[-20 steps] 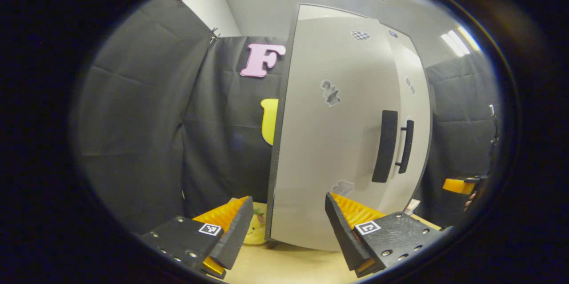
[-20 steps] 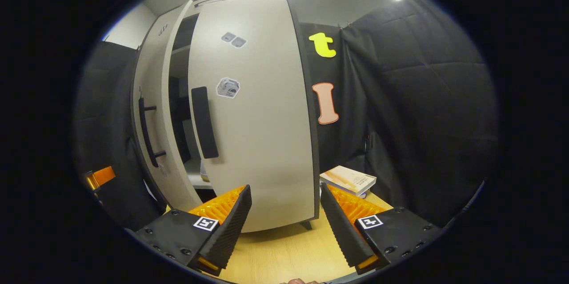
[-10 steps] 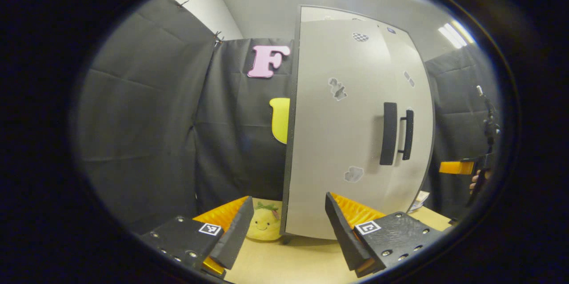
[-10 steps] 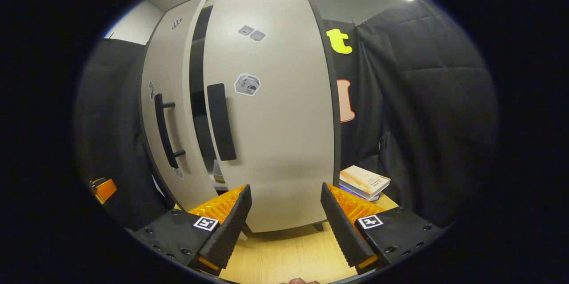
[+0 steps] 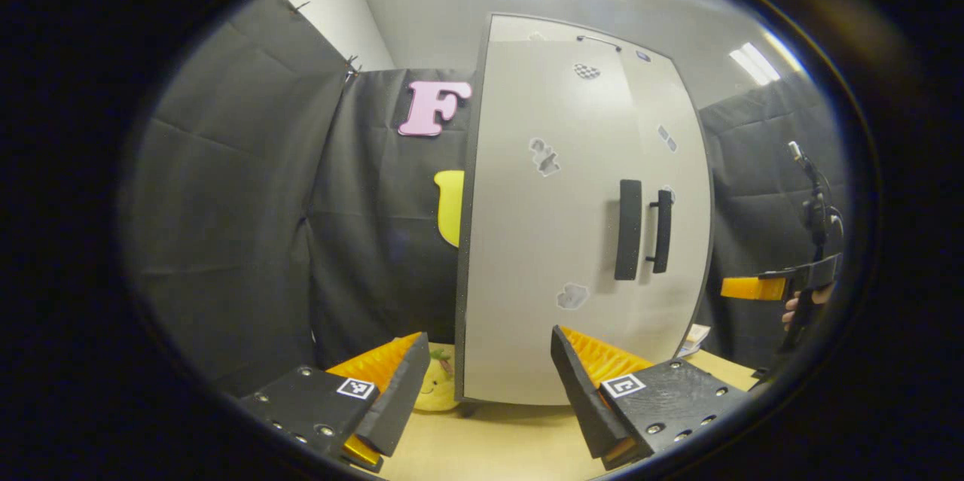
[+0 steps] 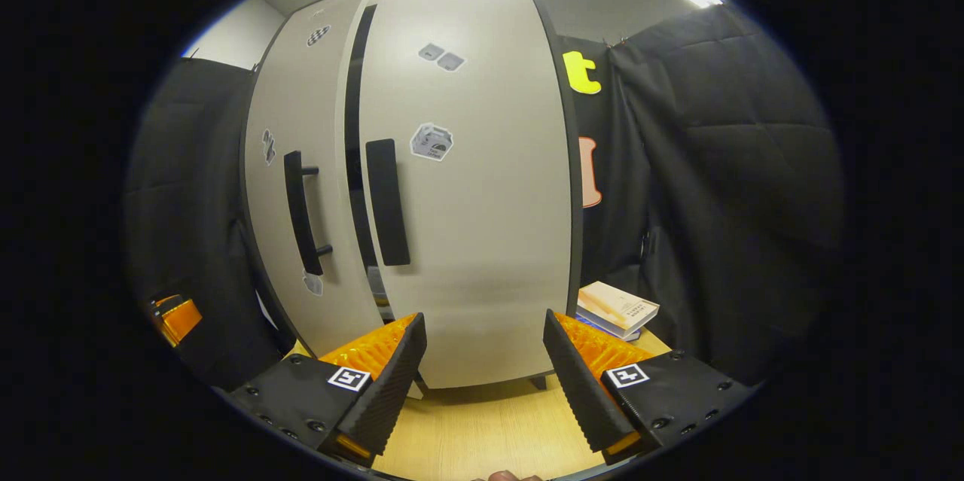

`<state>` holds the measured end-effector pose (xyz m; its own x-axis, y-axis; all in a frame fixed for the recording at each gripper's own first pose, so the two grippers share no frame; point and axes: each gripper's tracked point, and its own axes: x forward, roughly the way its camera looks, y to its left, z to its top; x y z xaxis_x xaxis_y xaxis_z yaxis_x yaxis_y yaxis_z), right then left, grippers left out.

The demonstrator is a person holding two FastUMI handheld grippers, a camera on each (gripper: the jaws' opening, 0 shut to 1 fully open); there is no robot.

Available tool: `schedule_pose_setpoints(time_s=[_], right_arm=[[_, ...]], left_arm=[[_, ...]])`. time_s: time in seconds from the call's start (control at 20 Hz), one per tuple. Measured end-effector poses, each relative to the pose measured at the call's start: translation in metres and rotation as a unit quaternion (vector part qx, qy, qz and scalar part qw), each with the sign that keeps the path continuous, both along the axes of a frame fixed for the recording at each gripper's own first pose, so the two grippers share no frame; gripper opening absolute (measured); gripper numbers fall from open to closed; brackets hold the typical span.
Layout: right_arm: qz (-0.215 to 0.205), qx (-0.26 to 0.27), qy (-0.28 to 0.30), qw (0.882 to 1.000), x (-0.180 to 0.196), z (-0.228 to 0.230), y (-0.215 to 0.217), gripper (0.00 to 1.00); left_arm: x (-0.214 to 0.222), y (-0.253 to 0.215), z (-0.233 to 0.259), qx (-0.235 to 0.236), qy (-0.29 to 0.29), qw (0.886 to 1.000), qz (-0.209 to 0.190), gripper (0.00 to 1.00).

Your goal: Grab one shoe with the right hand and put it into the shoe cabinet, grab the other shoe with the left hand and put it into the shoe cabinet; then close the right door with the right hand and the left door with the left hand.

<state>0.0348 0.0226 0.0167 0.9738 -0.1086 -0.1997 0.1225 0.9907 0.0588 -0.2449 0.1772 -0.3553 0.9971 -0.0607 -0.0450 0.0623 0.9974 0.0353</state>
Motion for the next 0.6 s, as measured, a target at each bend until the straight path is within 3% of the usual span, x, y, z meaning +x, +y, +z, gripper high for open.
schedule_pose_setpoints(time_s=[0.45,0.5,0.55,0.6], right_arm=[[-0.024,0.001,0.0,1.0,-0.004,0.0,-0.02,0.98],[-0.025,0.003,-0.002,1.0,-0.004,0.001,-0.023,0.98],[-0.024,0.005,-0.005,1.0,-0.001,0.003,-0.025,0.98],[-0.023,0.005,-0.007,1.0,0.001,0.004,-0.028,0.92]], left_arm=[[0.001,-0.014,-0.008,0.005,0.012,1.0,-0.002,0.86],[0.0,-0.014,-0.008,0.005,0.012,1.0,0.0,0.92],[0.0,-0.015,-0.008,0.006,0.012,1.0,0.003,0.92],[0.0,-0.016,-0.008,0.006,0.013,1.0,0.006,0.93]])
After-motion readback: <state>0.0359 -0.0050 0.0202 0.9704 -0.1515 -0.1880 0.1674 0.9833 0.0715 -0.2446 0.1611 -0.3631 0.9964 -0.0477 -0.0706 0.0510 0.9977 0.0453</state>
